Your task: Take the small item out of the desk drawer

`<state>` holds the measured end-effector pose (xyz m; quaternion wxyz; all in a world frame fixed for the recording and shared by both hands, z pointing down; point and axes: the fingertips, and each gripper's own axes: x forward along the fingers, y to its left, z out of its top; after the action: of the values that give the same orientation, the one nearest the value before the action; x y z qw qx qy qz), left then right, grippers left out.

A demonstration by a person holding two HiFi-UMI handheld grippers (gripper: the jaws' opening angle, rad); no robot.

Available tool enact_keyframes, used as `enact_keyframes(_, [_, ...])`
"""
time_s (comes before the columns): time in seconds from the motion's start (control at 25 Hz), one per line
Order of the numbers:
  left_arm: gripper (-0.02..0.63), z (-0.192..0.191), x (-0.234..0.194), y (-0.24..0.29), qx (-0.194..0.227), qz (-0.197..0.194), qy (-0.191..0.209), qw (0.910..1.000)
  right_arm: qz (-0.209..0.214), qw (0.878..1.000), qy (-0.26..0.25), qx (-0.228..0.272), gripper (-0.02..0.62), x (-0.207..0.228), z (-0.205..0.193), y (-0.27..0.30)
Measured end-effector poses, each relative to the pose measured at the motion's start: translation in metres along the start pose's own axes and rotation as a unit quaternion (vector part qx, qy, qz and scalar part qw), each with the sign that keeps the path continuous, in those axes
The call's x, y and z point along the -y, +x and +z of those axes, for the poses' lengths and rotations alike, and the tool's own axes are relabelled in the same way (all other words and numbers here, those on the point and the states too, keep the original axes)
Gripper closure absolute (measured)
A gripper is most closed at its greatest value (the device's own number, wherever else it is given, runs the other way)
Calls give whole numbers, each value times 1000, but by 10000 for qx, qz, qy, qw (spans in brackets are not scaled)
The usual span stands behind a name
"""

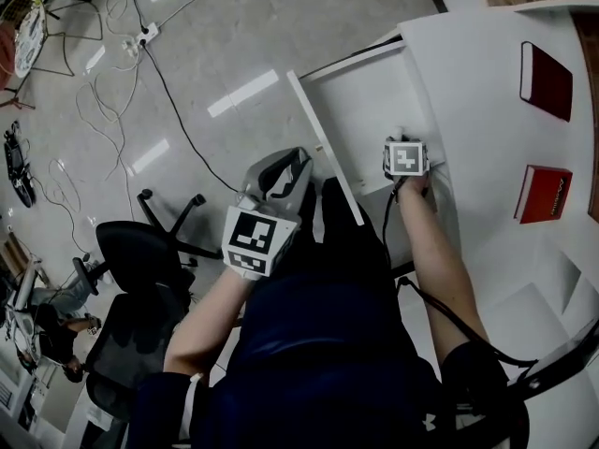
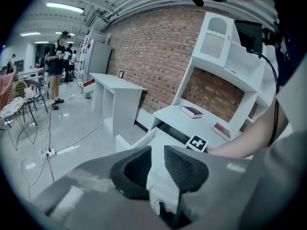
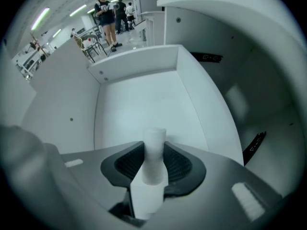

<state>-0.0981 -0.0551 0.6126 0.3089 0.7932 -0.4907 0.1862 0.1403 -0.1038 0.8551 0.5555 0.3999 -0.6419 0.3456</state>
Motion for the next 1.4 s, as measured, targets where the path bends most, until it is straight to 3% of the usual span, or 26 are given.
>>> enact_keyframes(0.2, [514,13,22,7,33,-250,312,9992,562,9926,377,1006,465,-14,23,-29])
enact_keyframes(0.4, [514,32,48,3,115,-500,618,9968,782,9799,526,1760,465,-18,44,-80])
enact_keyframes(0.84, [514,67,86,3,385,-814,1048,9904,621,9438,1040,3074,465,37,90,-199])
enact_keyframes(0.96, [514,78,93,4,485,-840,1097,9892,522,9451,1046,3052,464,61,101,-211])
enact_keyframes(1.2, [515,98,83,-8,658,-660,1100,9896,99,9674,865,2380,463,99,109,-196])
enact_keyframes(1.4, [515,104,63,-20,781,-309,972,9917,-63,9774,812,1951,462,120,114,-175])
